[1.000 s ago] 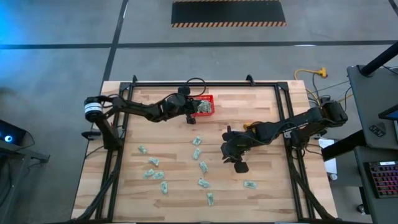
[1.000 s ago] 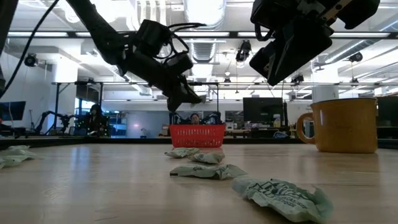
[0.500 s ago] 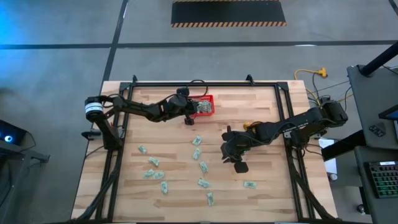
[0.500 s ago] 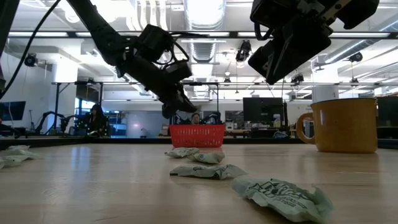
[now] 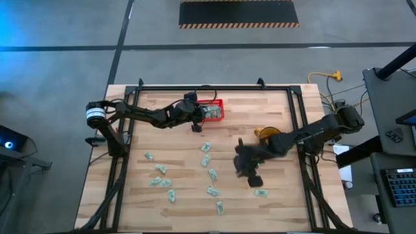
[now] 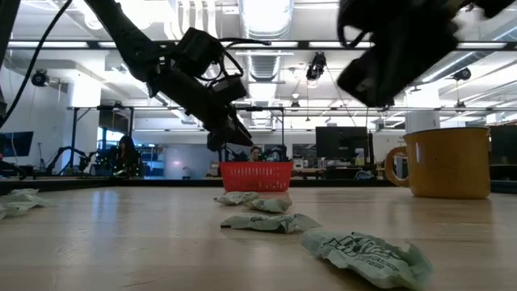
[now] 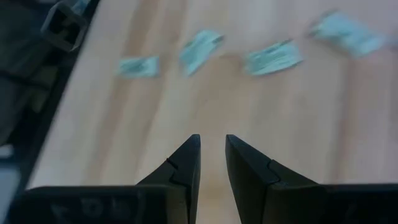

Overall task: Pick and place Stevia / Truvia into bins
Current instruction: Put the white stevia packet into the red bin

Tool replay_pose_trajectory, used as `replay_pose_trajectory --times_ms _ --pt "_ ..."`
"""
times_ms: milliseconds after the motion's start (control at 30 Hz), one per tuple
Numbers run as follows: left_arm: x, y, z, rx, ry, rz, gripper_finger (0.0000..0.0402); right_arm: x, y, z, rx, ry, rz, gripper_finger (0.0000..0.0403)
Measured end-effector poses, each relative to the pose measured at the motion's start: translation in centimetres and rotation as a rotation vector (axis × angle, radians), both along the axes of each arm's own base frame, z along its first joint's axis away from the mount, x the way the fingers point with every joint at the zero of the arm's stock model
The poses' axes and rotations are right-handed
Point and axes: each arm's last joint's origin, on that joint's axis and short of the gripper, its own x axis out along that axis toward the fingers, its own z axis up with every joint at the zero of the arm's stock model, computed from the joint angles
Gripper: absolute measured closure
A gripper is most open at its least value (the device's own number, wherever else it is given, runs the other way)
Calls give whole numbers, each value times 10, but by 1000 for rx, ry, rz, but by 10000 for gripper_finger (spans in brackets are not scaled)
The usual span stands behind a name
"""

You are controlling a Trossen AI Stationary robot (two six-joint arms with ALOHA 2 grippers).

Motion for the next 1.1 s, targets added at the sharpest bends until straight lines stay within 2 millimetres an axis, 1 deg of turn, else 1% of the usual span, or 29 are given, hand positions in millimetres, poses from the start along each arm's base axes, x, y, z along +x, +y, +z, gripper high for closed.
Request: replay_pose_trajectory --times_ms 100,200,333,467,567,667,933,1100 --pt "-3 -1 4 -3 16 3 304 -11 27 -2 10 22 54 335" --pt "-6 -2 7 -4 25 7 304 -26 56 -4 -24 30 48 335" --pt "-8 -3 8 -7 31 6 304 -48 89 -5 -53 29 -43 335" --pt "-8 -3 8 -7 31 6 304 -71 110 -14 -121 16 -166 335" --pt "-8 -3 8 -8 31 7 304 -87 118 -27 -163 59 -222 335" --pt "-8 -3 8 -8 30 6 304 -96 118 -40 -176 109 -259 335" --pt "-9 -3 8 -9 31 6 304 -95 119 -59 -230 131 -298 333" --pt "-9 -3 7 -10 34 6 304 -93 121 -67 -236 150 -326 311"
